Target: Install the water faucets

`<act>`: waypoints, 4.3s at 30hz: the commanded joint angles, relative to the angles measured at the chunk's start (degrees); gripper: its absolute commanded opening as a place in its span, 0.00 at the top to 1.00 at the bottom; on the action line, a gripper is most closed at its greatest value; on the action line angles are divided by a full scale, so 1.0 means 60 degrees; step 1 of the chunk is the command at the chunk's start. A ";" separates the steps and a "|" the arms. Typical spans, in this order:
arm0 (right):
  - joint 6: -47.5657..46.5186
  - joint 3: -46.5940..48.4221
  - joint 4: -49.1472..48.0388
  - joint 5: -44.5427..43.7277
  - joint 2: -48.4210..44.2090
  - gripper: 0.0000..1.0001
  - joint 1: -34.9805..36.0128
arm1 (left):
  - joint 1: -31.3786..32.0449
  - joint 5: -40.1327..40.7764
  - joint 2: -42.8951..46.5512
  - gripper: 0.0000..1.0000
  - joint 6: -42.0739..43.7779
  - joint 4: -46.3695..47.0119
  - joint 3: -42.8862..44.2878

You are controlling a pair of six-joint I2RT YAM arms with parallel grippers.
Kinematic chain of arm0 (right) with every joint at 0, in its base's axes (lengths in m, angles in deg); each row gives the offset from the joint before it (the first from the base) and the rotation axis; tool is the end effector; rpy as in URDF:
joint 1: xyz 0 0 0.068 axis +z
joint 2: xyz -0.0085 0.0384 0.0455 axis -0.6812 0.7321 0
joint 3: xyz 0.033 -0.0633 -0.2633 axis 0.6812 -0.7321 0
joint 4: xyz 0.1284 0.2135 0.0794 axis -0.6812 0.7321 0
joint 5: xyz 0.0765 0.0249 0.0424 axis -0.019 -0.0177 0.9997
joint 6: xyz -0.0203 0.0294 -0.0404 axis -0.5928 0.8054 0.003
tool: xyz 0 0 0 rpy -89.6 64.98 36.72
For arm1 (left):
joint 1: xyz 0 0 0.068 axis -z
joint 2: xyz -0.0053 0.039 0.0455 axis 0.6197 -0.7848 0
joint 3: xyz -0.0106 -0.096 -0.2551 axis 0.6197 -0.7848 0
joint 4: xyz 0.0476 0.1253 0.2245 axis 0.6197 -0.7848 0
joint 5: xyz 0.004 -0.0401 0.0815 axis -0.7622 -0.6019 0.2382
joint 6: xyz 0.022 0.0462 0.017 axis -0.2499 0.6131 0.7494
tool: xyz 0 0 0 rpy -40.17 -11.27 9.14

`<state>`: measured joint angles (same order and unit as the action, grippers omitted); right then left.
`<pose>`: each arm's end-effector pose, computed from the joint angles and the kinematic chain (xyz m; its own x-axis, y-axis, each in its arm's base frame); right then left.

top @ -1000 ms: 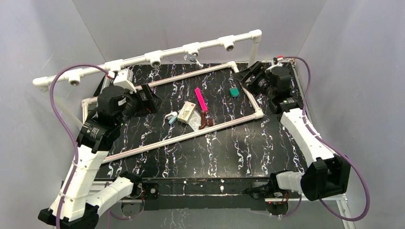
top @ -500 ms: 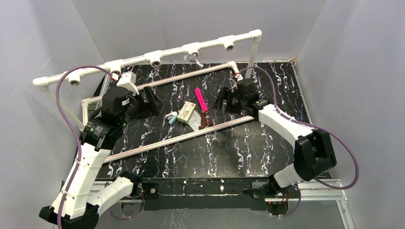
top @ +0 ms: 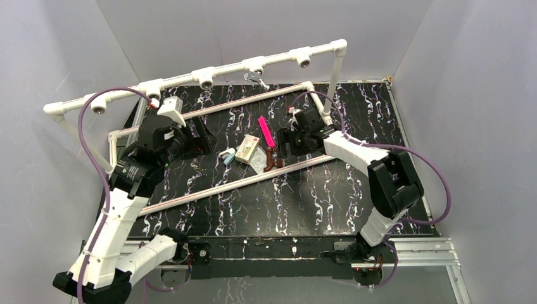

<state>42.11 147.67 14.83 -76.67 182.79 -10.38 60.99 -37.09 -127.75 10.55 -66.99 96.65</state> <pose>0.3060 0.2003 0.2209 -0.7891 -0.1286 -0.6006 -0.3679 0.8820 0.2946 0.1628 -0.0665 0.4153 -0.4668 -0.3083 -0.8289 0.1496 0.8962 -0.4176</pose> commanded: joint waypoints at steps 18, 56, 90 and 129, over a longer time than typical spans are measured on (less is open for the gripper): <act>-0.7324 0.0230 -0.0905 0.0220 0.0083 0.11 0.0941 | 0.0084 -0.0403 -0.0076 0.21 0.0073 -0.0010 -0.0259; -0.8912 0.2127 0.1192 0.0186 0.2630 0.42 0.1234 | 0.0216 -0.0284 -0.0019 0.21 0.0325 -0.0193 -0.0350; -0.6238 0.2105 0.0799 -0.3346 0.1282 0.76 0.1343 | 0.0231 -0.0260 -0.0171 0.21 0.0193 -0.0241 -0.0167; 0.7261 0.1769 0.2197 -0.6265 0.1322 0.29 -0.1195 | 0.0231 -0.0326 -0.0160 0.21 0.0248 -0.0138 -0.0393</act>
<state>81.41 156.28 27.01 -115.55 188.12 -16.22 62.06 -38.94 -129.43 11.64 -67.51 94.72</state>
